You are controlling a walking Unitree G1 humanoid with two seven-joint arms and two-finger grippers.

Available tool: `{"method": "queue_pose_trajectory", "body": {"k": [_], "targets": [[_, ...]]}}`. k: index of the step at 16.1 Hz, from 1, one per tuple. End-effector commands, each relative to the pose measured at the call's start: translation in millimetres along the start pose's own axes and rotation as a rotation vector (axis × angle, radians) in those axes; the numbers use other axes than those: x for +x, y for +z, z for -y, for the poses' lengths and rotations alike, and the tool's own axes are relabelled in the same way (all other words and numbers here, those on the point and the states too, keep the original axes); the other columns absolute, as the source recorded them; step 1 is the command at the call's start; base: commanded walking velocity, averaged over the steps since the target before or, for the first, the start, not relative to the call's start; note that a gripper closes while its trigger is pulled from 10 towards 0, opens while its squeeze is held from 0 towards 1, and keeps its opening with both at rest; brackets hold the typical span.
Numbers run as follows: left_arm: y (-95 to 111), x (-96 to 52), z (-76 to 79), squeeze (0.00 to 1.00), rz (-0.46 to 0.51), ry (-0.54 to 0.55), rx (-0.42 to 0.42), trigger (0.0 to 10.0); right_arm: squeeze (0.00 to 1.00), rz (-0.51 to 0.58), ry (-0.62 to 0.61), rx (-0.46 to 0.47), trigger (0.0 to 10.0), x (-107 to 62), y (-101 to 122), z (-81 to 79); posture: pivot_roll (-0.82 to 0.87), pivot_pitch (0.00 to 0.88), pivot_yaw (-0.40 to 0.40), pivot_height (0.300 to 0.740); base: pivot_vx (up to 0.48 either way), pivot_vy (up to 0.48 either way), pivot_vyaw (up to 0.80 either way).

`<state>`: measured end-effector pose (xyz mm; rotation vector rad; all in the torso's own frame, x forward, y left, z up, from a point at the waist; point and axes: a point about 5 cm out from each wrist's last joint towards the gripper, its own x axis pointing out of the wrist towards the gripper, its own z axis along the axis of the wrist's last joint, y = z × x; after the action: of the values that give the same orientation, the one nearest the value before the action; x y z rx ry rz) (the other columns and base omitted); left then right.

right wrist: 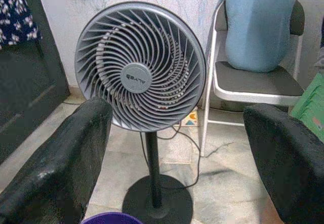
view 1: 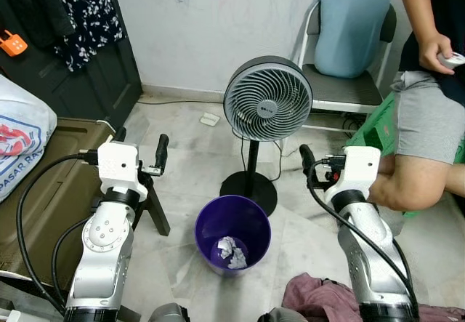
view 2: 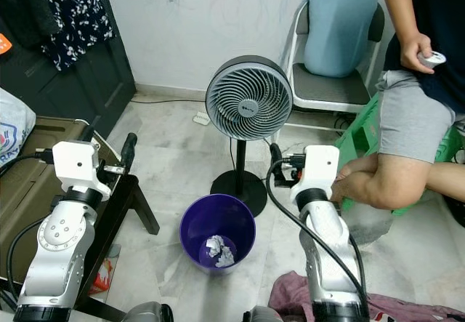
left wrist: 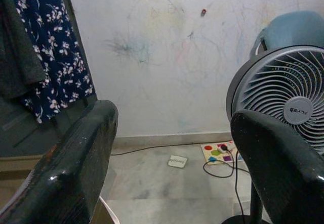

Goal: Clean up the room

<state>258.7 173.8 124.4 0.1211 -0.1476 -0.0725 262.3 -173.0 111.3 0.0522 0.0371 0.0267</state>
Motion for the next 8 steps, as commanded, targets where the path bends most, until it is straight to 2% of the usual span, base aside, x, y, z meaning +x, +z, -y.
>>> {"method": "queue_pose_trajectory", "body": {"k": [1, 4, 8], "targets": [[-1, -5.3, 0.0, 0.00, -0.010, -0.013, 0.010, 10.0, 0.00, 0.001, -0.003, 0.028, 10.0, -7.6, 3, 1.3, -0.13, 0.000, 0.006, 0.740, 0.000, 0.000, 0.00], [-5, -15.3, 0.9, 0.00, -0.032, 0.003, 0.002, 10.0, 0.00, -0.014, -0.029, 0.014, 10.0, -27.4, -1, 16.2, -0.13, 0.000, 0.004, 0.740, 0.000, 0.000, 0.00], [-2, -12.8, 3.2, 0.00, -0.029, 0.017, -0.018, 10.0, 0.00, -0.039, 0.014, -0.015, 10.0, -35.9, 0, 13.4, -0.14, 0.000, 0.004, 0.740, 0.000, 0.000, 0.00]]}}
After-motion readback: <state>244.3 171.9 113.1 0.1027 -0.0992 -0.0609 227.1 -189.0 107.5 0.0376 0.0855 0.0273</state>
